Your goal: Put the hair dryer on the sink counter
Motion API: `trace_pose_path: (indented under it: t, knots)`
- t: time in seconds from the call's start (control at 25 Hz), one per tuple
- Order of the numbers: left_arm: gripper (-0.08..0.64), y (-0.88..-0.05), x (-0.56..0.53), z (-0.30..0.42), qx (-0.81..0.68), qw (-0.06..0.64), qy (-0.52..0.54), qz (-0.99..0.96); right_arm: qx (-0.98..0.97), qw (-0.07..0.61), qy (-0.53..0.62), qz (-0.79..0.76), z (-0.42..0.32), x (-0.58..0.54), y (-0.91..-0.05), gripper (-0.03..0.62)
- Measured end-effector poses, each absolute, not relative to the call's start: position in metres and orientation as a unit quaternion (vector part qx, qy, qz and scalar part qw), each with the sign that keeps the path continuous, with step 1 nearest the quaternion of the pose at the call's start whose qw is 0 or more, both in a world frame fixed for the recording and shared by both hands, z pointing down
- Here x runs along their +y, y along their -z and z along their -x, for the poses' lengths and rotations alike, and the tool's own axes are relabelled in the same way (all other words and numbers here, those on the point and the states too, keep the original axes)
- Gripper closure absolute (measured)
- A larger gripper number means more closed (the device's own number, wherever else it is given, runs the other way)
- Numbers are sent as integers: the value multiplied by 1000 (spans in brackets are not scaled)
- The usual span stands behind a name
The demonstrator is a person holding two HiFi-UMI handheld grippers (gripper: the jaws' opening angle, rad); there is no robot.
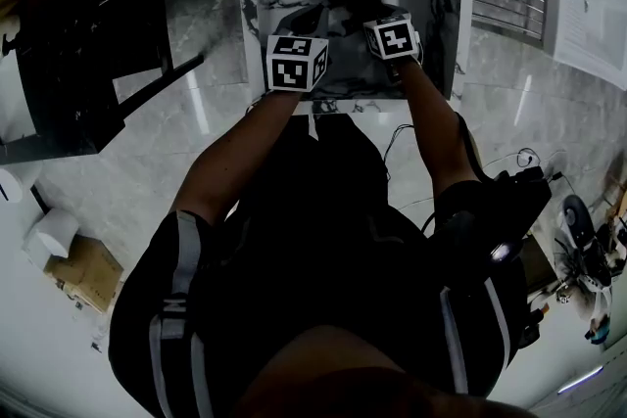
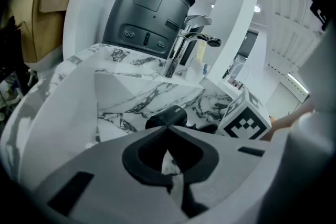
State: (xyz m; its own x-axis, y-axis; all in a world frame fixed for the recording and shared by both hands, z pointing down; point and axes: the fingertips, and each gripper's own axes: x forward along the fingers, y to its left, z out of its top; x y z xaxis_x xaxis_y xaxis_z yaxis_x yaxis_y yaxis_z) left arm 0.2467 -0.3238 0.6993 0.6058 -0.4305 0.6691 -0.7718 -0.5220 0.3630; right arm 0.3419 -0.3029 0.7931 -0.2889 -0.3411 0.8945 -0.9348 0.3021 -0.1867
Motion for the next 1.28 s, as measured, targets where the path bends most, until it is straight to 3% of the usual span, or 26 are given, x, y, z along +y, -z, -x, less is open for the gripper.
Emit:
trace_pose_path:
  t: [0.8,1.0,1.28]
  knots:
    - [558,-706,-317,-251,-342,337,-265,-836,-674,411,-392,-473,-347,-299,-813,367]
    - [558,-700,-320,-252,-337,333,-263,-840,-680,378,-435,-454,-340,-298,-801,322]
    - [558,-667,-328,-262,-320,304,-241,-864,-691,343,-412,-485,-347,-305,-755,319]
